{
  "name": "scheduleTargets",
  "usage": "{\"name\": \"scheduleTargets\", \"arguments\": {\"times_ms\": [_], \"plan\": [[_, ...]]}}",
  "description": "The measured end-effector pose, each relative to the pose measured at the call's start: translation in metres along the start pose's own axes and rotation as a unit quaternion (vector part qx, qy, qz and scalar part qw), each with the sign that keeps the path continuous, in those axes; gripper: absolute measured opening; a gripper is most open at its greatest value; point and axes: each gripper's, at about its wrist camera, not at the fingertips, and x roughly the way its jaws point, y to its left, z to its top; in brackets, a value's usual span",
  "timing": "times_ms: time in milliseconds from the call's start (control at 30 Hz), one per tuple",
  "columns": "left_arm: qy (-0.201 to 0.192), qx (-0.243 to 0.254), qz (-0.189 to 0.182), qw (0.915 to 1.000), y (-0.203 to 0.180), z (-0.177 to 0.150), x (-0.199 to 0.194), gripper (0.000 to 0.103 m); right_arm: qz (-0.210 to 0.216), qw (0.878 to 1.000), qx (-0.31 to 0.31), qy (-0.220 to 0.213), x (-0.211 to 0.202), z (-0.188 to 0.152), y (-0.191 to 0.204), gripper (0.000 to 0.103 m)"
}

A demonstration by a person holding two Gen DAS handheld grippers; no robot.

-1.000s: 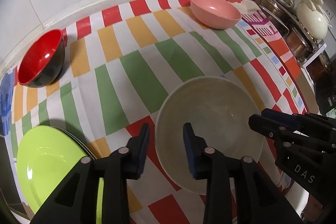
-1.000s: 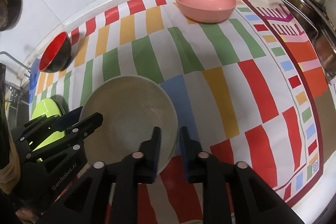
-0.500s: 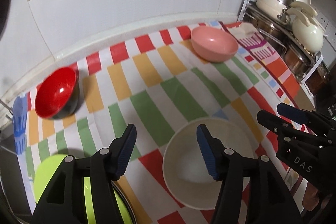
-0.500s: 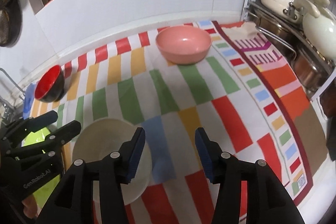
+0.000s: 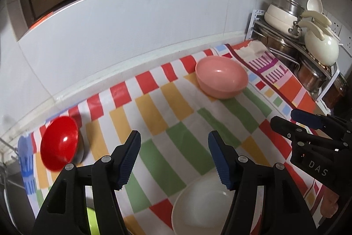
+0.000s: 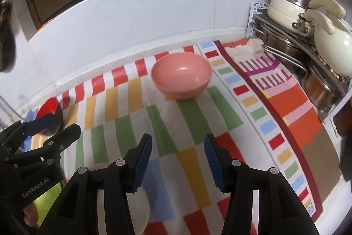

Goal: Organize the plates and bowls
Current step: 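Move both open tools toward the pink bowl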

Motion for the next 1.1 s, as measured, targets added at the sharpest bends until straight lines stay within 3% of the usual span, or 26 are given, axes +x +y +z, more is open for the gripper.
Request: {"name": "scheduleTargets", "arguments": {"times_ms": [500,1100], "plan": [[-0.004,0.018,-0.013,0.9997,0.000,0.057,0.046,0.063,-0.004,1.000,0.017,-0.012,0.036,0.051,-0.015,0.050],[0.040,0.053,-0.030,0.9973,-0.024,0.103,0.133,0.062,-0.015,0.998,0.057,0.004,0.100,0.089,-0.044,0.050]]}}
